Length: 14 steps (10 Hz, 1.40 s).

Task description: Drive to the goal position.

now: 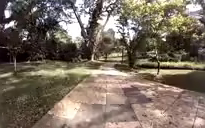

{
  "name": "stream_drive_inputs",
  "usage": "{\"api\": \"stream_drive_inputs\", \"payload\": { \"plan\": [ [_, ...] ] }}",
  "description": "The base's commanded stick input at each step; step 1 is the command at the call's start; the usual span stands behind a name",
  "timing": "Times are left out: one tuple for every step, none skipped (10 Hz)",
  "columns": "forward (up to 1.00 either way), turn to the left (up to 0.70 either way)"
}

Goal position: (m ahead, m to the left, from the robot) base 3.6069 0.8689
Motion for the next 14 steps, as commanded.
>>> {"api": "stream_drive_inputs", "payload": {
  "plan": [
    [0.7,0.0],
    [0.7,0.0],
    [0.7,0.0],
    [0.7,0.0],
    [0.7,0.0],
    [0.7,0.0],
    [0.7,0.0],
    [0.7,0.0],
    [0.7,0.0],
    [0.7,-0.05],
    [0.7,-0.18],
    [0.7,-0.27],
    [0.7,-0.27],
    [0.7,-0.27]
  ]
}}
